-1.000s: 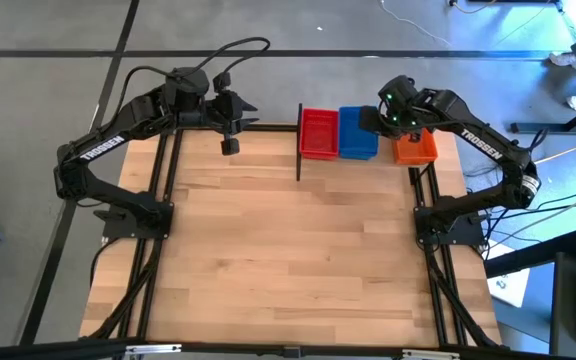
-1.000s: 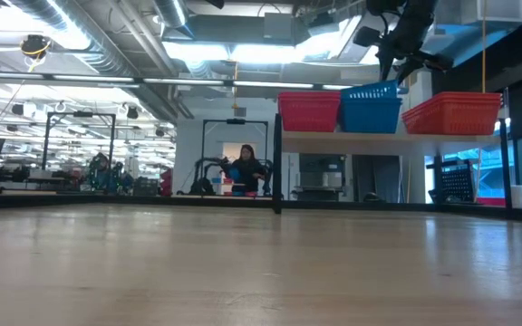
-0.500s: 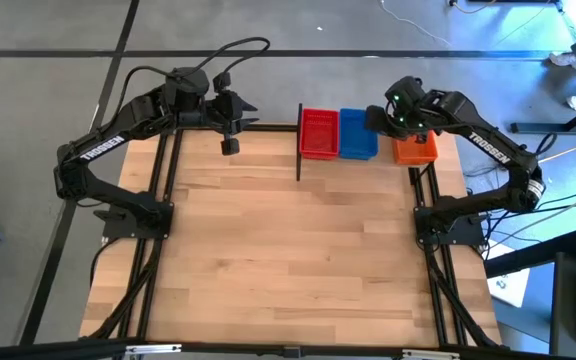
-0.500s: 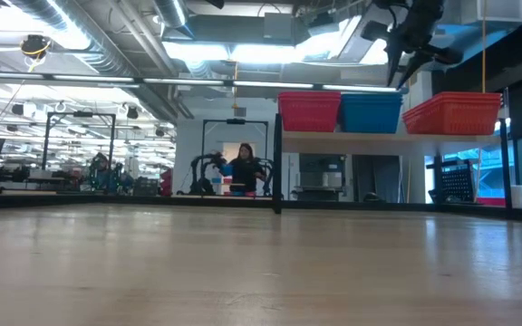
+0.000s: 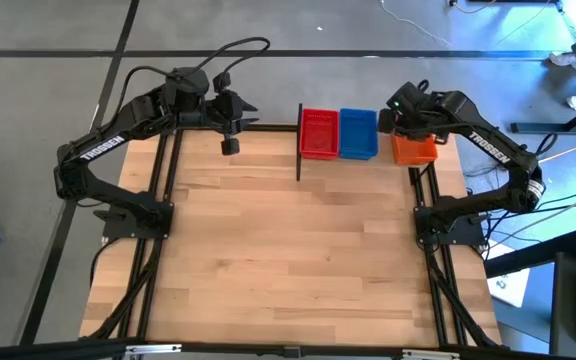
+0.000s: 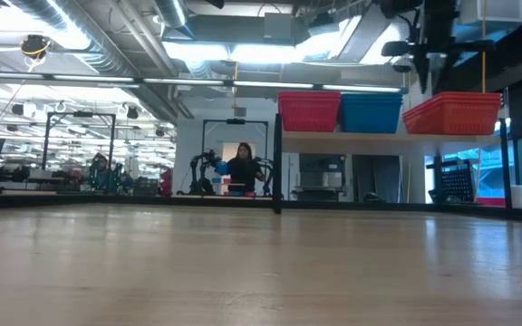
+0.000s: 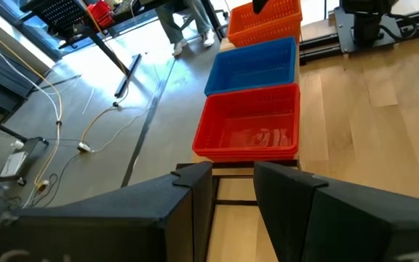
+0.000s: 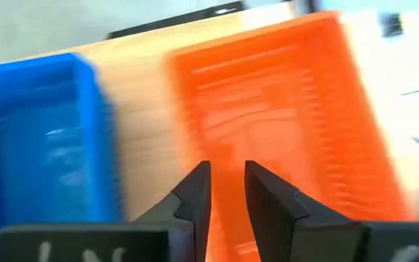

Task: Stack baskets on shelf by color
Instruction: Adjust the stacked orange bins on the shelf

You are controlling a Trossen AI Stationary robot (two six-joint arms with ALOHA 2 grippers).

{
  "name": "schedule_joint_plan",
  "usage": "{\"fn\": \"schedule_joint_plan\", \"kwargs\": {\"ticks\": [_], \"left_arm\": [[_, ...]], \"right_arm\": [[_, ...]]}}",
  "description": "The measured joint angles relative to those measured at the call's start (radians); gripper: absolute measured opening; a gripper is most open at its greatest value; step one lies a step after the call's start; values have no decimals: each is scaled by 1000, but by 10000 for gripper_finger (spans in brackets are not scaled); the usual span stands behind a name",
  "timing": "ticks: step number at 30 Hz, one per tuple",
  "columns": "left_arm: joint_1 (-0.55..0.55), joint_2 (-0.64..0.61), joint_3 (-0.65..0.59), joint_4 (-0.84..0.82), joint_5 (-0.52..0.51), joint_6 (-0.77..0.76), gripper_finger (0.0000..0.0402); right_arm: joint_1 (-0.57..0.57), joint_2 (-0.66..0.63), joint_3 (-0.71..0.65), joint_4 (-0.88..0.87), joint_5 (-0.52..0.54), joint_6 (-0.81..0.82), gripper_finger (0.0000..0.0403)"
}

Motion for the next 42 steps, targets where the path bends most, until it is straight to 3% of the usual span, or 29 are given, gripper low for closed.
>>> {"fn": "schedule_joint_plan", "kwargs": {"ticks": [4,15,28,42], "left_arm": [[-4,0,0,0,0,-1,96],[-37,0,0,0,0,-1,96],[-42,0,0,0,0,-1,96],[-42,0,0,0,0,0,96]], "right_arm": [[0,3,0,-58,71,21,83],[0,74,0,-114,116,-2,83],[0,184,0,-111,98,-54,83],[0,194,0,-46,103,-125,83]]}}
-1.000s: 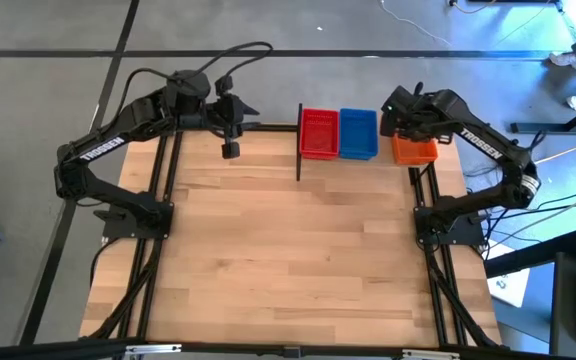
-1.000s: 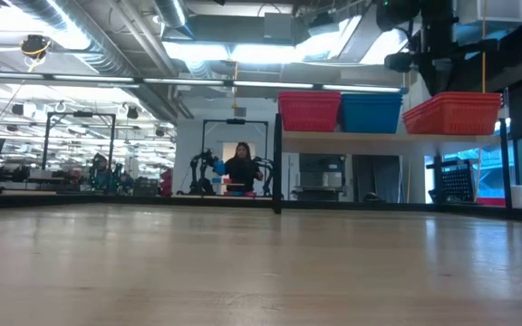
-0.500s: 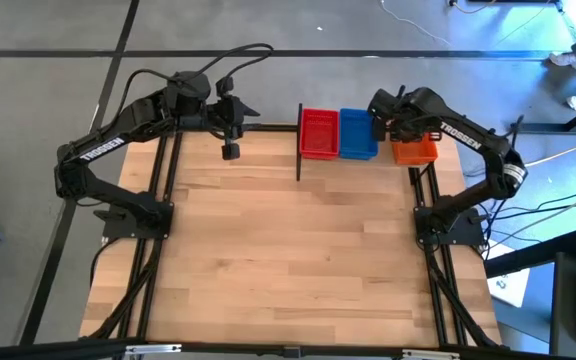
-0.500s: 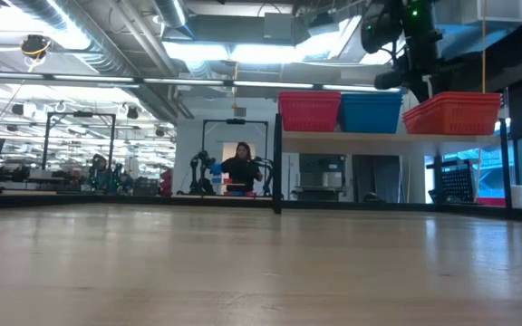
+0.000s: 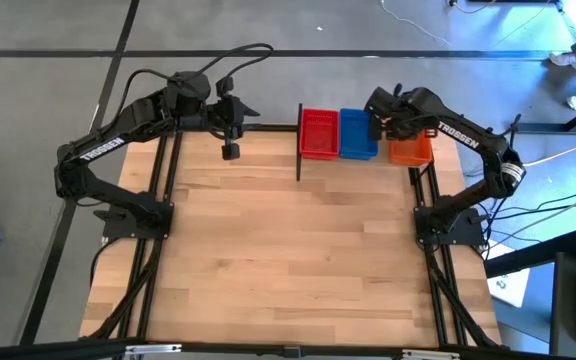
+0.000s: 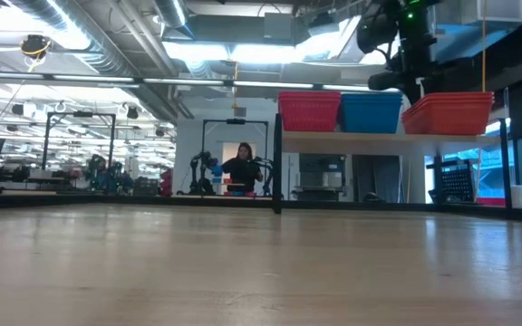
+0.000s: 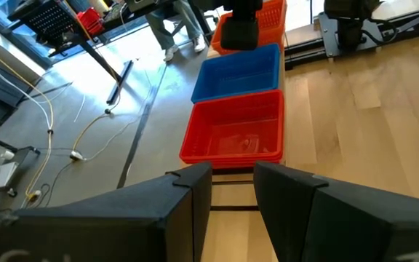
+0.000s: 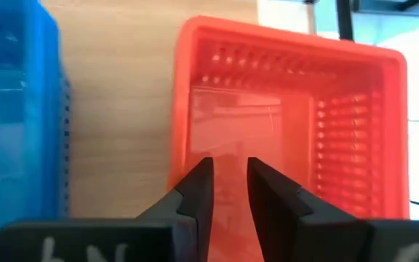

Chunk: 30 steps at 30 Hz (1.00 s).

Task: Stack baskets on shelf by color
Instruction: Adjust the stacked orange bins on the shelf, then return to Home Position

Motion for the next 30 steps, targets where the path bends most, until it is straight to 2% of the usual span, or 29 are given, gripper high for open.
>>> {"fn": "schedule_joint_plan", "kwargs": {"ticks": [9,18,22,27,30], "left_arm": [[0,0,0,0,0,0,96],[0,0,0,0,0,2,96],[0,0,0,0,-23,5,96],[0,0,0,2,-115,7,96],[0,0,0,3,-123,3,96]], "right_arm": [[0,0,0,98,0,-93,83],[5,-24,0,96,11,-146,83],[51,-89,0,96,-8,-181,83],[155,-195,0,116,-72,-306,83],[218,-262,0,167,-73,-365,83]]}}
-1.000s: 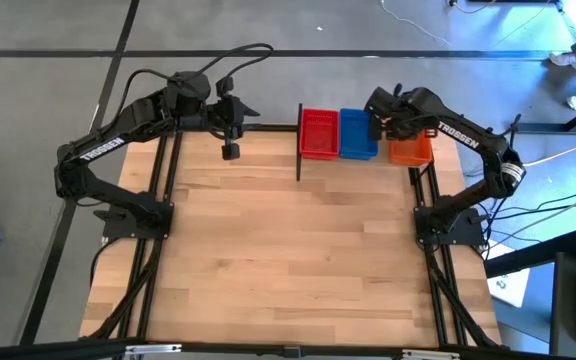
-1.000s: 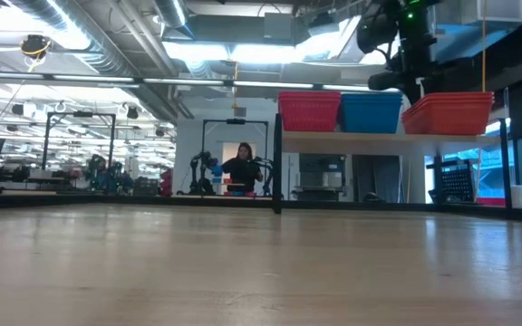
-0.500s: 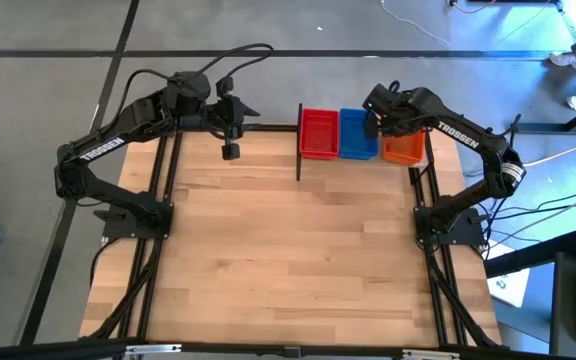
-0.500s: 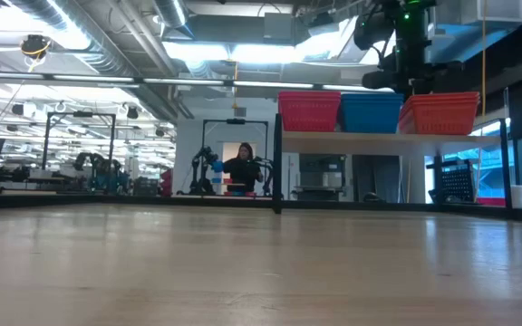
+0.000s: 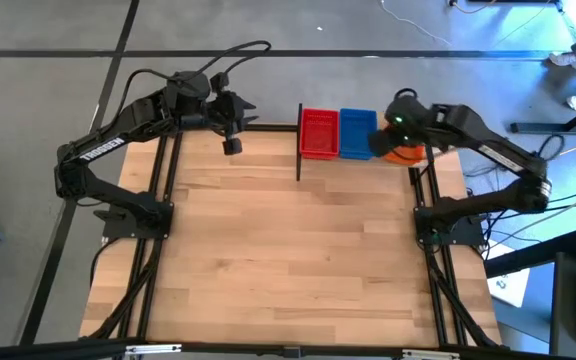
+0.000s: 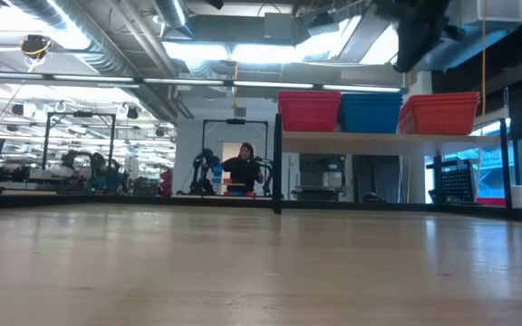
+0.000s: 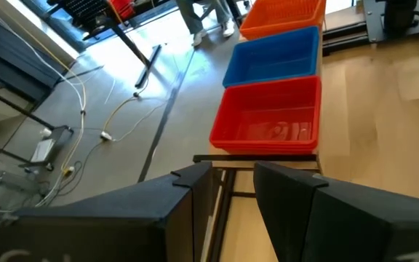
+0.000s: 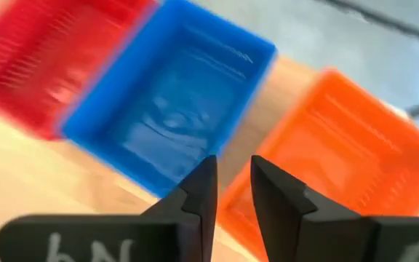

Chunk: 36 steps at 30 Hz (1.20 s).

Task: Stack baskets on shelf by color
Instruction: Return to Home Position

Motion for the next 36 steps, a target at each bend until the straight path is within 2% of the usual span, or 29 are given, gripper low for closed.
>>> {"fn": "schedule_joint_plan", "kwargs": {"ticks": [4,8,14,17,20,22,26,29,33,36], "left_arm": [[-13,5,0,5,-1,1,96],[-23,8,-1,25,1,-11,96],[-33,8,-1,90,-11,-19,96],[-32,7,-1,126,-18,-24,95],[-36,7,-1,117,-23,-53,84],[-47,7,-1,95,-38,-94,64],[-77,-14,-1,0,-61,-168,9],[-108,-53,0,-117,-59,-268,3],[-177,-97,-4,-279,8,-434,0],[-247,-137,-31,-291,43,-479,0]], "right_arm": [[75,-89,0,93,-32,-86,83],[140,-172,0,188,-122,-201,83],[183,-261,0,223,-208,-276,82],[190,-291,0,223,-225,-311,64],[190,-317,0,222,-226,-350,24],[190,-337,0,221,-226,-380,7],[190,-386,0,220,-226,-426,5],[190,-440,0,202,-226,-447,2],[190,-526,-11,185,-226,-470,1],[190,-605,-68,219,-267,-498,1]]}}
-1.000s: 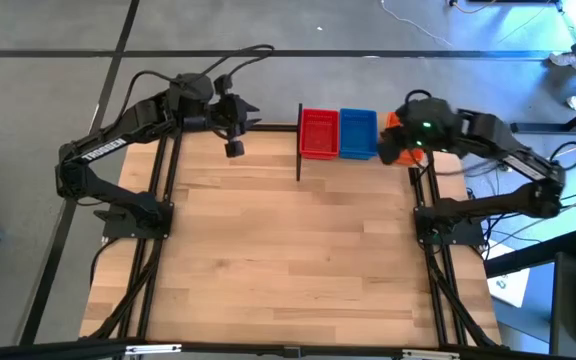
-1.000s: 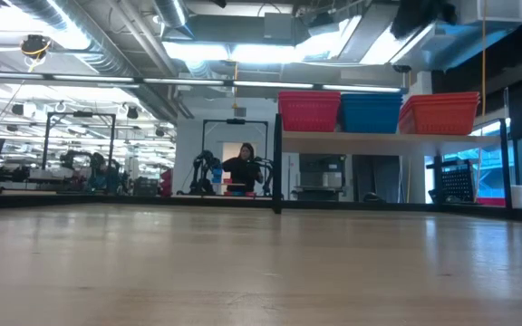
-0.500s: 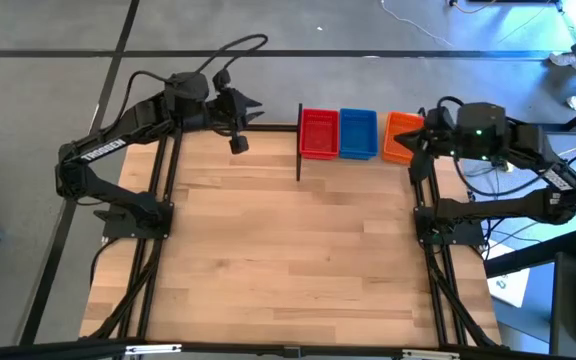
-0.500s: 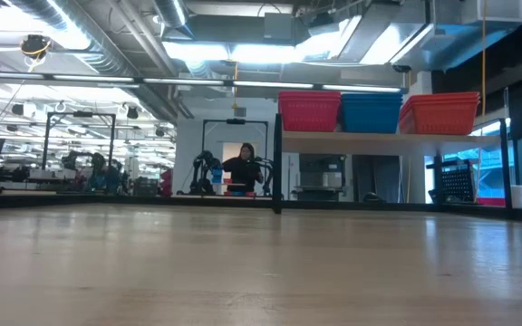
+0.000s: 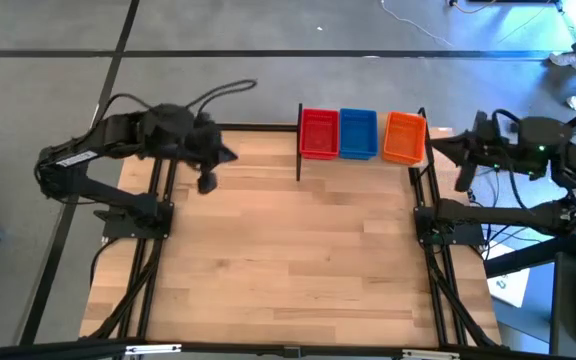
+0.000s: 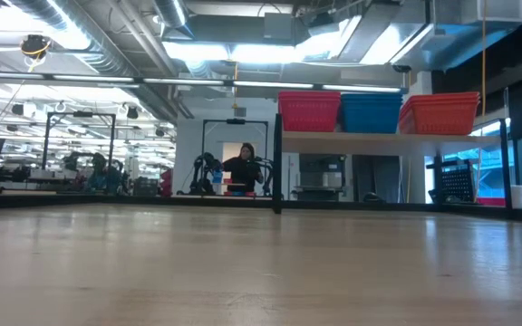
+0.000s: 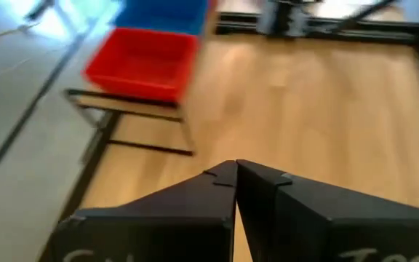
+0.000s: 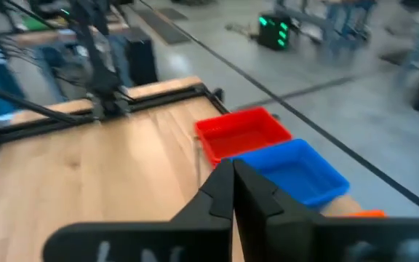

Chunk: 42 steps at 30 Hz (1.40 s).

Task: Stack baskets on shelf by color
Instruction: Return to Home Position

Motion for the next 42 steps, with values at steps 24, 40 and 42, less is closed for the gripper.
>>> {"fn": "schedule_joint_plan", "kwargs": {"ticks": [24,40,42], "left_arm": [[-225,-775,-800,623,81,-109,0],[-224,-1102,-1066,727,47,-70,0],[-224,-1130,-1083,723,44,-47,0]], "right_arm": [[0,-526,-645,482,-605,32,0],[0,-603,-770,586,-600,-11,0],[0,-605,-779,592,-595,-10,0]]}}
